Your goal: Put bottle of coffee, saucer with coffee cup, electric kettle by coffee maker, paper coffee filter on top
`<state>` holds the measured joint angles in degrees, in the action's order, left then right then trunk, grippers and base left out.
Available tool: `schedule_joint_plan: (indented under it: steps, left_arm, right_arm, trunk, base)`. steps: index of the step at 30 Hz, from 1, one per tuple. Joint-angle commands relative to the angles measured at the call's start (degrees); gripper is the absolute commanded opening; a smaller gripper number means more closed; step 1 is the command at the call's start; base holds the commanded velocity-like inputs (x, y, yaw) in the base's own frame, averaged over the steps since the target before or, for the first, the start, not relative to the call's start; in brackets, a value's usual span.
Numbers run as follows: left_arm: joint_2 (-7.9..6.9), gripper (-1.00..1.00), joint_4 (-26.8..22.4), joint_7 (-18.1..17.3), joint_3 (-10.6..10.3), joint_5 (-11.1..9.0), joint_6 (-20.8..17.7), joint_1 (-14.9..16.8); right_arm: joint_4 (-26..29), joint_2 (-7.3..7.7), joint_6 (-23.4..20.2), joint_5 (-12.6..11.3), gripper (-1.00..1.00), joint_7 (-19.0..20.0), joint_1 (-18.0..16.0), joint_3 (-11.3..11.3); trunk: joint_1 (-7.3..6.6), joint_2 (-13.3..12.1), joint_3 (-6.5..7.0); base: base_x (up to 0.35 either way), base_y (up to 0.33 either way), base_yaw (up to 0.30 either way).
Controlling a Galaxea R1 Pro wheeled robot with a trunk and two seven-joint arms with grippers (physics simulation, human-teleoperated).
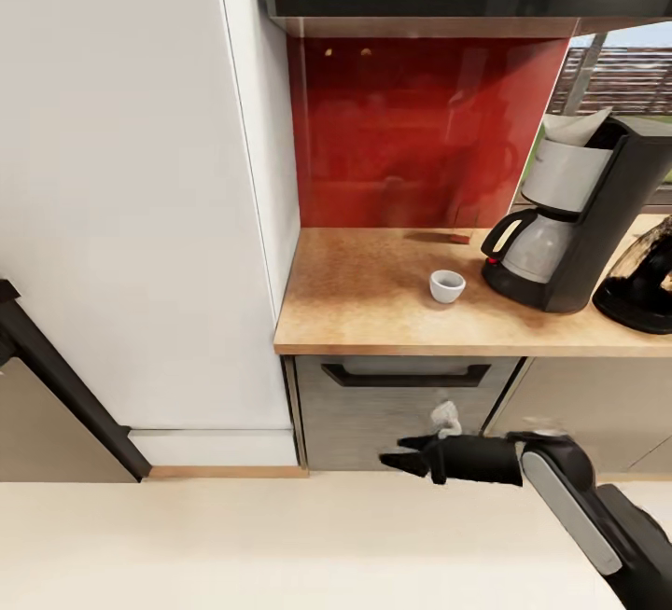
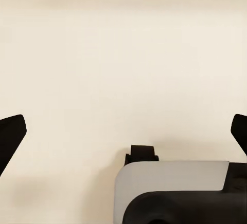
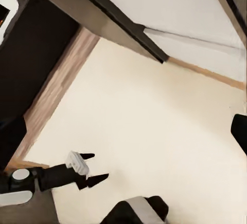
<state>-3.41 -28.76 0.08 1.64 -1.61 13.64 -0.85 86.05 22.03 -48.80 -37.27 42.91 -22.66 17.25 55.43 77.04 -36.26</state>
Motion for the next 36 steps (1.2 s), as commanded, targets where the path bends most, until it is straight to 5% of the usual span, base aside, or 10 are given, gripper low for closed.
schedule_joint_plan:
  steps: [1, 6, 9, 11, 12, 14, 15, 19, 22, 36]
  left_arm:
    - [0.02, 1.00, -0.07, 0.01, 0.00, -0.18, 0.07, -0.03]
    - [0.21, 1.00, -0.17, -0.15, -0.11, -0.27, 0.03, -0.03]
    - [0.41, 1.00, -1.97, -3.31, -0.13, -0.35, -0.16, -0.03]
    - [0.49, 1.00, -2.77, -4.73, -0.14, -0.37, -0.24, -0.03]
    - [0.78, 1.00, -3.52, -6.02, -0.03, -0.39, -0.30, -0.03]
    - [0.95, 1.00, -3.85, -6.53, 0.05, -0.40, -0.29, -0.03]
    - [1.14, 1.00, -4.07, -6.86, 0.14, -0.40, -0.29, -0.03]
    - [1.42, 1.00, -4.06, -7.31, 0.21, -0.41, -0.28, -0.03]
    - [1.54, 1.00, -3.92, -7.41, 0.29, -0.36, -0.28, -0.03]
    - [2.01, 1.00, -2.01, -7.55, 0.21, -0.31, -0.14, -0.03]
  right_arm:
    - [-0.06, 0.51, -0.20, -0.42, 1.00, 0.11, 1.83, -1.32]
    - [-0.47, 1.87, 0.49, 0.01, 1.00, 0.43, 17.02, -16.32]
    - [-2.00, 2.04, 3.22, 2.41, 1.00, 0.81, 27.67, -28.88]
    - [-3.50, 1.99, 5.13, 3.66, 1.00, 1.38, 30.80, -32.89]
    - [-8.17, 1.92, 9.34, 5.68, 1.00, 3.14, 34.26, -38.40]
    - [-13.04, 1.92, 13.64, 7.14, 1.00, 4.22, 35.65, -41.51]
    - [-19.51, 1.93, 20.84, 8.52, 1.00, 4.94, 36.55, -44.25]
    - [-31.61, 1.82, 42.70, 10.57, 1.00, 6.65, 37.72, -48.30]
    - [-35.09, 1.71, 50.27, 11.05, 1.00, 7.44, 38.00, -49.29]
    - [-38.48, 1.36, 53.81, 11.16, 1.00, 13.14, 38.13, -50.03]
  trunk:
    - [0.00, 0.02, -0.03]
    - [0.00, 0.02, -0.03]
    - [0.00, 0.02, -0.03]
    - [0.00, 0.02, -0.03]
    - [0.00, 0.02, -0.03]
    - [0.00, 0.02, -0.03]
    - [0.00, 0.02, -0.03]
    - [0.00, 0.02, -0.03]
    - [0.00, 0.02, -0.03]
    - [0.00, 0.02, -0.03]
  base:
    - [0.000, 0.000, 0.000]
    - [0.000, 0.000, 0.000]
    - [0.000, 0.000, 0.000]
    - [0.000, 0.000, 0.000]
    - [0.000, 0.000, 0.000]
    - [0.000, 0.000, 0.000]
    - [0.000, 0.000, 0.000]
    - [0.000, 0.000, 0.000]
    - [0.000, 0.000, 0.000]
    - [0.043, -0.032, -0.010]
